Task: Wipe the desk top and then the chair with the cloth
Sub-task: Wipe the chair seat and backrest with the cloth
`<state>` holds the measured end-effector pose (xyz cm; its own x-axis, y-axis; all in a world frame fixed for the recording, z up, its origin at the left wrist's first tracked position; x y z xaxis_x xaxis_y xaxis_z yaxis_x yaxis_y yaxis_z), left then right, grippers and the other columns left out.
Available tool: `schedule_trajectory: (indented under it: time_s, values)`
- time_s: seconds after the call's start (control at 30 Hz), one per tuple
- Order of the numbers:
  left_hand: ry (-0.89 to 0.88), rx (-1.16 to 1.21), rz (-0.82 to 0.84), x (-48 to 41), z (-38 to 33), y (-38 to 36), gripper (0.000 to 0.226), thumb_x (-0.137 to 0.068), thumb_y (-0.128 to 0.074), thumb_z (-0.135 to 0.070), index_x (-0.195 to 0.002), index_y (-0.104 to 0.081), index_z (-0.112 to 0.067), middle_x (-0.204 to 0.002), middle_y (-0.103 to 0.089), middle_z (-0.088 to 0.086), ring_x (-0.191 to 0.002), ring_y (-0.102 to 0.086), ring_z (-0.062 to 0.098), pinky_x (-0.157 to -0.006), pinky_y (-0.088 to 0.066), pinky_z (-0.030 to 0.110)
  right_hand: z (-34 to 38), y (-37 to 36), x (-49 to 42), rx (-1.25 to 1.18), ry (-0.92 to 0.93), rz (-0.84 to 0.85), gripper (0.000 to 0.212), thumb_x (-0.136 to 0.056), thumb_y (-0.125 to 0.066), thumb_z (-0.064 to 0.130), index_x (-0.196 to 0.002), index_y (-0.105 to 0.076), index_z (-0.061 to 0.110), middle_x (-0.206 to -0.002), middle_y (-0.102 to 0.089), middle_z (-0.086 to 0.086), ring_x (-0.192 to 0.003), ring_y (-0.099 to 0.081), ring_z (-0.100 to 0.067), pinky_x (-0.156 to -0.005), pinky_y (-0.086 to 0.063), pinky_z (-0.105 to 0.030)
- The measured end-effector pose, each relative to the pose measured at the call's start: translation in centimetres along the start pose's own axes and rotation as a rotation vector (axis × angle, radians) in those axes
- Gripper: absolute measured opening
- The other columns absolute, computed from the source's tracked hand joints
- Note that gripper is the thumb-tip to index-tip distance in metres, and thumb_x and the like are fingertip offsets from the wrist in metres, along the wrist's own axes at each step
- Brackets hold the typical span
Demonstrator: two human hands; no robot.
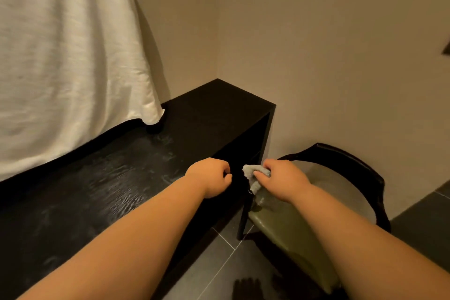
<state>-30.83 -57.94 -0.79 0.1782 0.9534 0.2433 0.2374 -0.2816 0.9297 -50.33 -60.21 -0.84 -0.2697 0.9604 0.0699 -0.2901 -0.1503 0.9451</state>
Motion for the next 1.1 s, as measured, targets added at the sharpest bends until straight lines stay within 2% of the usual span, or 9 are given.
schedule_trajectory:
  time_s: [0.17, 0.27, 0.43, 0.57, 0.7, 0.83, 1.1]
  values:
    - [0.151, 0.003, -0.031, 9.5, 8.9, -0.2, 0.031, -0.102, -0.049, -0.045, -0.123, -0.066, -0.032, -0.11, -0.069, -0.008, -0.1, -0.065, 0.018, -0.085, -0.058, 0.041, 10.1, -3.9, 1.9, -0.034, 0.109, 0.041, 0.03, -0.095, -0.053, 0.056, -0.079, -0.052, 0.031, -0.076, -0.06, 0.006, -0.069, -0.057, -0.012, -0.058, -0.046, -0.034]
    - [0.255, 0.019, -0.055, 16.7, 14.3, -0.2, 0.031, -0.102, -0.048, -0.044, -0.123, -0.066, -0.031, -0.116, -0.069, -0.006, -0.105, -0.064, 0.021, -0.087, -0.057, 0.04, 17.5, -6.4, 3.9, -0.038, 0.178, 0.076, 0.028, -0.094, -0.055, 0.056, -0.082, -0.056, 0.03, -0.077, -0.061, 0.006, -0.07, -0.058, -0.013, -0.062, -0.052, -0.038]
    - [0.432, 0.067, -0.101, 29.5, 23.0, -0.3, 0.036, -0.102, -0.046, -0.045, -0.129, -0.065, -0.031, -0.125, -0.069, -0.005, -0.112, -0.064, 0.022, -0.092, -0.057, 0.042, 30.4, -10.5, 8.3, -0.009, 0.352, 0.147, 0.029, -0.095, -0.054, 0.055, -0.084, -0.057, 0.029, -0.078, -0.061, 0.007, -0.071, -0.058, -0.012, -0.06, -0.048, -0.035]
    - [0.586, 0.087, -0.127, 39.7, 28.6, -0.8, 0.034, -0.102, -0.048, -0.047, -0.127, -0.066, -0.031, -0.122, -0.069, -0.006, -0.109, -0.064, 0.02, -0.092, -0.057, 0.041, 39.8, -13.4, 12.7, 0.0, 0.503, 0.19, 0.03, -0.096, -0.053, 0.057, -0.083, -0.054, 0.03, -0.077, -0.061, 0.006, -0.07, -0.057, -0.012, -0.057, -0.044, -0.034]
    - [0.718, 0.129, -0.152, 48.5, 32.4, -1.5, 0.033, -0.102, -0.05, -0.048, -0.125, -0.067, -0.031, -0.118, -0.07, -0.008, -0.104, -0.065, 0.017, -0.092, -0.057, 0.041, 47.8, -16.0, 16.8, -0.013, 0.626, 0.245, 0.029, -0.097, -0.052, 0.058, -0.084, -0.054, 0.032, -0.078, -0.061, 0.007, -0.07, -0.057, -0.012, -0.058, -0.046, -0.034]
    - [0.839, 0.185, -0.198, 56.0, 35.6, -2.1, 0.032, -0.102, -0.05, -0.048, -0.124, -0.067, -0.032, -0.115, -0.07, -0.008, -0.1, -0.065, 0.016, -0.09, -0.058, 0.04, 55.1, -18.2, 20.4, 0.01, 0.763, 0.313, 0.027, -0.097, -0.051, 0.056, -0.083, -0.052, 0.033, -0.079, -0.059, 0.008, -0.072, -0.056, -0.011, -0.057, -0.04, -0.032]
    - [1.044, 0.261, -0.258, 66.3, 41.5, -2.8, 0.032, -0.102, -0.05, -0.048, -0.124, -0.066, -0.031, -0.111, -0.069, -0.009, -0.098, -0.065, 0.014, -0.09, -0.058, 0.04, 67.7, -22.2, 24.5, 0.041, 0.974, 0.387, 0.024, -0.095, -0.055, 0.055, -0.083, -0.053, 0.034, -0.08, -0.06, 0.011, -0.073, -0.056, -0.008, -0.058, -0.04, -0.031]
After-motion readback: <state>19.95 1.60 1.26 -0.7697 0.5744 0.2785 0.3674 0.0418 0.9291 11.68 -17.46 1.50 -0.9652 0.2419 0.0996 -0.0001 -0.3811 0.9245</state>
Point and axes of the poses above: each hand's wrist, its own x-axis away from the middle knuckle, its own y-axis out of the back of the hand, z = x × y, the point moved 8 cm from there along -x, towards the middle knuckle
